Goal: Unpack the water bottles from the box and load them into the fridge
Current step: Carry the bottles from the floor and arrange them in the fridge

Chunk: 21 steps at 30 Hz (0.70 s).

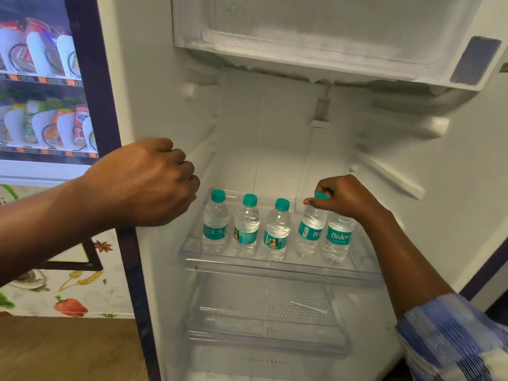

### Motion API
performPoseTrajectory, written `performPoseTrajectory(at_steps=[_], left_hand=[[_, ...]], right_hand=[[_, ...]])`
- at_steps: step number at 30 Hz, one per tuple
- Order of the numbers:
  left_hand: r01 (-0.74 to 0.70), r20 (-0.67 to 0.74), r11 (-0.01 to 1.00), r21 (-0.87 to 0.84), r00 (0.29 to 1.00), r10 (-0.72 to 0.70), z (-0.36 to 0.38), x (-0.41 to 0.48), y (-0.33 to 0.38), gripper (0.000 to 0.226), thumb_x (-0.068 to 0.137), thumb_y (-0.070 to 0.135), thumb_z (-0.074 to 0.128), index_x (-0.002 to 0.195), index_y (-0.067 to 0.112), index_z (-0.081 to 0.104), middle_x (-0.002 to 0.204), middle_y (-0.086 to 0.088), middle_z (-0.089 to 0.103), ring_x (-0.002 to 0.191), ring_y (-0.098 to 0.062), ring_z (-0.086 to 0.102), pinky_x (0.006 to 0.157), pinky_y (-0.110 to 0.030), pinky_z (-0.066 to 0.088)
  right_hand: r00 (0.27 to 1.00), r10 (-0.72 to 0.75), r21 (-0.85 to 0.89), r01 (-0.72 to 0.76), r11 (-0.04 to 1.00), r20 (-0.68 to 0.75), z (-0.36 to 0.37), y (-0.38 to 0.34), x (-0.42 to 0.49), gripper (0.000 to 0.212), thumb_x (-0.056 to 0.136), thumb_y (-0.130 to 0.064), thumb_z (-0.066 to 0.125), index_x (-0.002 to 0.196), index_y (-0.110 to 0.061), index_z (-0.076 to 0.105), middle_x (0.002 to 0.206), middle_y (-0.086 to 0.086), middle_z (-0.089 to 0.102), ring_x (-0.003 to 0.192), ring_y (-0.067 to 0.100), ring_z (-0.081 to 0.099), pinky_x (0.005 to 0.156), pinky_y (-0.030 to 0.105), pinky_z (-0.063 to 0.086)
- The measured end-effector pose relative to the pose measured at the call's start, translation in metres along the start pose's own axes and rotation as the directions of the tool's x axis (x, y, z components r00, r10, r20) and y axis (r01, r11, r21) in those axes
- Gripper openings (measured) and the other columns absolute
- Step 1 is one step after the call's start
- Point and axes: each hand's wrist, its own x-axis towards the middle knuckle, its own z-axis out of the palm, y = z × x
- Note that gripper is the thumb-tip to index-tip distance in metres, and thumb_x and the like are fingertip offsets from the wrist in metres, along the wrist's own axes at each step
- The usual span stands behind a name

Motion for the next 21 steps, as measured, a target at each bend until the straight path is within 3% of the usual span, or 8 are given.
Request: performPoseTrajectory(at_steps=[3,6,13,17,19,21], left_hand=[[0.000,-0.011,1.000,-0.001,1.000,0.000,0.000,0.000,0.000,0.043,0.099,0.027,0.038,0.067,0.005,0.055,0.059,-0.011,0.051,0.052,-0.030,0.050,0.060,-0.040,0.047],[0.000,-0.012,1.000,-0.007,1.000,0.000,0.000,0.000,0.000,0.044,0.100,0.028,0.037,0.068,0.005,0.056,0.060,-0.011,0.052,0.053,-0.030,0.050,0.060,-0.040,0.047],[-0.006,0.020,1.000,-0.002,1.000,0.006,-0.001,0.000,0.000,0.035,0.095,0.027,0.052,0.071,0.002,0.060,0.062,-0.013,0.055,0.053,-0.029,0.051,0.061,-0.038,0.046],[-0.004,0.022,1.000,0.004,1.000,0.004,-0.001,0.000,0.000,0.034,0.093,0.027,0.054,0.071,0.002,0.060,0.061,-0.014,0.055,0.053,-0.030,0.052,0.061,-0.038,0.046],[-0.001,0.027,1.000,0.008,1.000,0.001,-0.001,0.000,0.000,0.033,0.093,0.027,0.054,0.072,0.002,0.060,0.062,-0.014,0.055,0.053,-0.030,0.053,0.061,-0.038,0.047],[0.000,0.030,1.000,0.008,1.000,0.000,-0.002,0.000,0.000,0.033,0.093,0.027,0.055,0.072,0.002,0.060,0.062,-0.014,0.055,0.053,-0.030,0.053,0.061,-0.038,0.047]], right_hand=[[0.998,-0.018,0.008,0.017,1.000,0.059,-0.001,-0.012,-0.006,0.036,0.082,-0.056,0.068,0.089,-0.021,0.069,0.082,-0.006,0.067,0.072,0.012,0.061,0.067,0.025,0.053],[0.997,-0.052,0.021,0.051,0.999,0.060,-0.002,-0.021,-0.012,0.034,0.082,-0.055,0.070,0.088,-0.021,0.069,0.078,-0.008,0.066,0.069,0.010,0.059,0.061,0.019,0.047],[0.998,-0.063,0.075,0.061,0.995,0.023,0.001,-0.026,-0.020,0.043,0.077,-0.064,0.067,0.085,-0.022,0.070,0.068,-0.013,0.060,0.064,0.011,0.058,0.058,0.018,0.043],[1.000,-0.013,0.107,0.015,0.994,-0.018,0.003,-0.024,-0.023,0.054,0.077,-0.073,0.053,0.082,-0.022,0.071,0.069,-0.009,0.063,0.064,0.011,0.057,0.059,0.023,0.044],[0.998,0.016,0.136,-0.007,0.991,-0.060,0.003,-0.023,-0.025,0.064,0.081,-0.074,0.040,0.089,-0.020,0.073,0.079,-0.004,0.069,0.069,0.012,0.060,0.067,0.030,0.052],[0.994,0.062,0.140,-0.049,0.989,-0.095,0.001,-0.021,-0.027,0.066,0.088,-0.070,0.033,0.096,-0.019,0.073,0.084,-0.006,0.068,0.072,0.010,0.059,0.073,0.031,0.051]])
